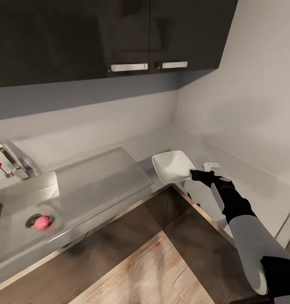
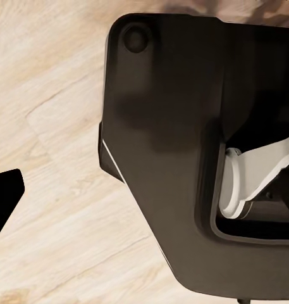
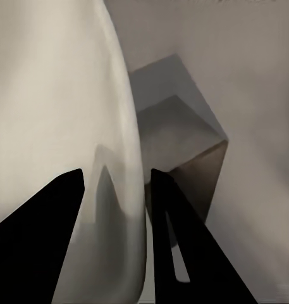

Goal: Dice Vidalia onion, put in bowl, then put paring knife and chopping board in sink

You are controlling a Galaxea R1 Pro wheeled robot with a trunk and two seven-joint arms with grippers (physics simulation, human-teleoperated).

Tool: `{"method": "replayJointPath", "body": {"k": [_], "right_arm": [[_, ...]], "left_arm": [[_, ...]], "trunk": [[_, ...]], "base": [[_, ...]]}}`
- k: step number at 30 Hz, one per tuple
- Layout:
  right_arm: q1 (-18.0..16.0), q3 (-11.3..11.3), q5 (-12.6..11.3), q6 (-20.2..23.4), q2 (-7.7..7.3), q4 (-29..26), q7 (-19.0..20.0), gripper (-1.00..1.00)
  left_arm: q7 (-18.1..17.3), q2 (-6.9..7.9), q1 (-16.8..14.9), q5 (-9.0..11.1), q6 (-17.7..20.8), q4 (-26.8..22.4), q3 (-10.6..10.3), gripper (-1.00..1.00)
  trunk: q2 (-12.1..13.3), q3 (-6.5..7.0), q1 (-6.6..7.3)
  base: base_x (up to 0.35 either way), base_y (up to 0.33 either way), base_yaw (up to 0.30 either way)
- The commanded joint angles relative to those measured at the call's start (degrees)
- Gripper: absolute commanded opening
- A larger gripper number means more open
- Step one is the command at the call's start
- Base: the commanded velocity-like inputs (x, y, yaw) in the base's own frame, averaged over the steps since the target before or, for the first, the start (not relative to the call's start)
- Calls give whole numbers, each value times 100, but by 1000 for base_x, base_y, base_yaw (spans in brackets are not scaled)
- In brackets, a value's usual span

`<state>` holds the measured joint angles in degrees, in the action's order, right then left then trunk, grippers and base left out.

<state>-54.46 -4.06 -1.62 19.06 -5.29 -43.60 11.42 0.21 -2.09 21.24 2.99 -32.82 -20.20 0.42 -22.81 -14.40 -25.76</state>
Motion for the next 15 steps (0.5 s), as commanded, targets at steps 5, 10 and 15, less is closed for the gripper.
{"method": "replayJointPath", "body": {"k": [5, 10, 15], "right_arm": [[-3, -16, -23, 37, 1, -9, 27, -100], [-3, -16, -23, 37, 1, -9, 27, -100], [-3, -16, -23, 37, 1, -9, 27, -100]], "left_arm": [[-3, -2, 3, 33, -5, -9, 2, 100], [-3, -2, 3, 35, -5, -3, 2, 100], [-3, -2, 3, 35, -5, -2, 2, 100]], "trunk": [[-10, 36, -2], [-10, 81, -2], [-10, 126, -2]], "base": [[-180, 0, 0], [-243, 45, 0], [-261, 138, 0]]}}
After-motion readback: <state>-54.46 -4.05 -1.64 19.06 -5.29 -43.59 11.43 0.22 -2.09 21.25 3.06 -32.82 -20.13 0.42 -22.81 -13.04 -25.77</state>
